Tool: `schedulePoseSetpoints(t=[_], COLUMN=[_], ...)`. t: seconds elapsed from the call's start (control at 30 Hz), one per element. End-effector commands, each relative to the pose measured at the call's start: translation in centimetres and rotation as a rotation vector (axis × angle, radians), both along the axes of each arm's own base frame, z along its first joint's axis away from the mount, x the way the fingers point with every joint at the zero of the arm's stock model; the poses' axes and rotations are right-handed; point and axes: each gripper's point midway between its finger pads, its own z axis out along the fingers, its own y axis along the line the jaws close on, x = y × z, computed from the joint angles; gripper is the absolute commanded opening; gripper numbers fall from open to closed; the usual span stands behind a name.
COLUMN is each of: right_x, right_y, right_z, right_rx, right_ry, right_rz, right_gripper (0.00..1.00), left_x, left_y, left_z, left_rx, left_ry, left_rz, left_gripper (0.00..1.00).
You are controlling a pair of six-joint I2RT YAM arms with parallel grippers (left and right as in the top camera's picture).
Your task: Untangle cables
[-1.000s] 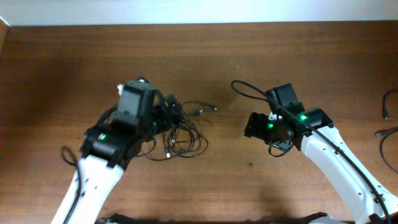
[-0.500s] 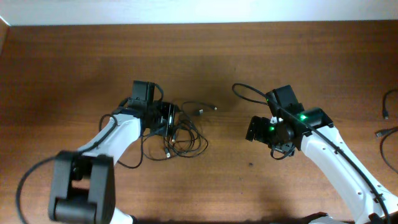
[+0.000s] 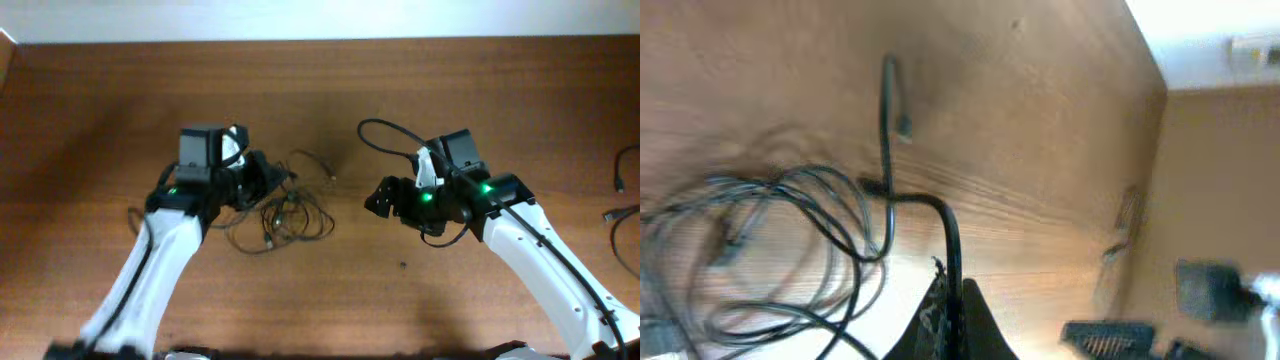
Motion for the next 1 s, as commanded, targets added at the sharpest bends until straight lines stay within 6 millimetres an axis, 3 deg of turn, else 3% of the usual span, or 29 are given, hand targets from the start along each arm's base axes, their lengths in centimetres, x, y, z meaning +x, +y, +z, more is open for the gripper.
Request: schedulePoseSetpoints(t=[0.0, 0.1, 0.13, 0.17, 0.2, 0.3, 0.37, 0.43, 0.53, 0.6, 0.63, 0.7, 0.77, 0.87, 0.97], right_x=[0.2, 0.4, -0.3, -1.1, -1.9, -2.0, -1.0, -0.6, -1.7, -2.3, -2.8, -4.5, -5.2, -3.3, -0.3], right_y=[1.3, 2.8, 3.9, 6.1, 9.9, 12.9, 11.9, 11.8, 13.4, 14.4, 15.3, 18.3, 20.3, 21.5, 20.7], right_z=[1.0, 2.0, 2.3, 3.4, 5.6, 7.9, 6.7, 5.2, 1.2, -2.1, -2.2, 0.2, 0.9, -1.0, -5.7], right_rx=[0.066, 0.135, 0.155, 0.220, 0.288, 0.345, 0.264, 0.230, 0.195, 0.197, 0.243, 0.399, 0.384, 0.138, -0.141], right_ry=[-0.037, -0.057, -0.061, -0.099, -0.285, -0.446, -0.434, -0.363, -0.266, -0.085, -0.063, -0.209, -0.413, -0.566, -0.642], right_rz=[0.050, 0.080, 0.121, 0.210, 0.411, 0.498, 0.437, 0.372, 0.431, 0.346, 0.377, 0.609, 0.743, 0.638, 0.499], right_gripper=[0.86, 0.86, 0.86, 0.86, 0.86, 0.86, 0.86, 0.85, 0.85, 0.85, 0.86, 0.99, 0.99, 0.99, 0.92], left_x=[-2.9, -5.8, -7.0, -8.1, -8.3, -7.4, -6.6, -6.4, -6.0, -5.2, -4.9, -4.7, -4.7, -4.7, -4.6], left_y=[1.4, 1.8, 1.9, 2.0, 2.0, 2.6, 3.9, 3.9, 5.0, 7.5, 8.8, 10.1, 11.8, 12.2, 11.7], left_z=[8.0, 17.9, 21.4, 23.1, 22.9, 21.4, 21.9, 23.5, 27.3, 27.4, 27.4, 27.4, 27.4, 27.4, 27.1], left_rx=[0.209, 0.140, 0.098, 0.081, 0.052, 0.039, 0.056, -0.019, -0.142, -0.248, -0.298, -0.348, -0.455, -0.533, -0.585], left_ry=[-0.420, -0.746, -0.865, -0.921, -0.888, -0.796, -0.803, -0.827, -0.907, -0.829, -0.799, -0.773, -0.728, -0.694, -0.651], left_rz=[-0.156, -0.061, -0.025, -0.012, 0.005, 0.067, 0.159, 0.198, 0.323, 0.536, 0.639, 0.740, 0.883, 0.930, 0.924], left_gripper=[0.00, 0.00, 0.00, 0.00, 0.00, 0.00, 0.00, 0.00, 0.00, 0.00, 0.00, 0.00, 0.00, 0.00, 0.00])
